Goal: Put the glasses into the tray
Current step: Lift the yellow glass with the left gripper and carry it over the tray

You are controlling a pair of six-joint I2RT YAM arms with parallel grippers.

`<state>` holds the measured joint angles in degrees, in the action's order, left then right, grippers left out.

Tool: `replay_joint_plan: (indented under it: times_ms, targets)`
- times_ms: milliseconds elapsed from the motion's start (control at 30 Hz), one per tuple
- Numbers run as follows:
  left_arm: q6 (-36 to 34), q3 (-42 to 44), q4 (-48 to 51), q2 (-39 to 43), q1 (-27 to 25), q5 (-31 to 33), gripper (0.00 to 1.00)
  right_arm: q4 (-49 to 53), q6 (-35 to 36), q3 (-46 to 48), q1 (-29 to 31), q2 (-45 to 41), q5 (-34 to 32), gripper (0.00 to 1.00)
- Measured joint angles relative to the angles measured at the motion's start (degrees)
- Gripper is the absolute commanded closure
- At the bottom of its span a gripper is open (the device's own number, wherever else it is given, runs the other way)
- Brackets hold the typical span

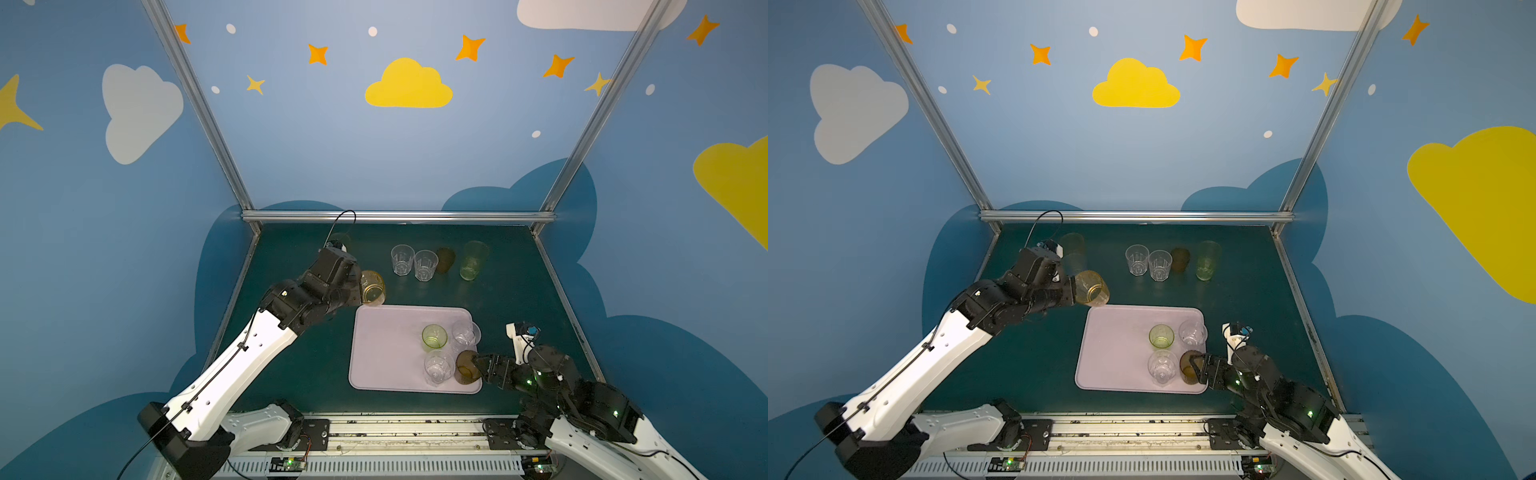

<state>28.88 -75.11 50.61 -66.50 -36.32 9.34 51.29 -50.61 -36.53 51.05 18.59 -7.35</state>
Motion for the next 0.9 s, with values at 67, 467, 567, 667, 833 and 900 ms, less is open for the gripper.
replay_joint_plan:
  times_ms: [67, 467, 567, 667, 833, 900]
  targets:
    - [0.61, 1.95, 0.39, 2.01, -1.20, 0.42, 0.96, 0.15, 0.02, 0.00, 0.00, -0.24, 0.11, 0.18]
    - [4.48, 14.97, 1.11, 10.71, -7.28, 1.01, 0.96, 0.17, -0.26, 0.46, 0.00, 0.48, 2.58, 0.18]
    - [5.33, 19.39, 0.17, 11.30, -8.55, -0.04, 0.96, -0.04, -0.96, 1.55, 0.00, 0.55, 3.61, 0.18]
    - [6.45, 23.10, -1.29, 12.20, -9.97, -1.44, 0.96, -0.52, -1.55, 2.86, 0.00, 0.55, 4.00, 0.18]
    - [8.50, 26.40, -4.13, 12.63, -13.16, -2.80, 0.96, -1.84, -2.05, 4.02, 0.00, 1.18, 4.07, 0.18]
    - [9.38, 27.61, -5.88, 12.63, -14.60, -3.10, 0.96, -2.45, -2.08, 4.02, 0.00, 1.77, 4.07, 0.18]
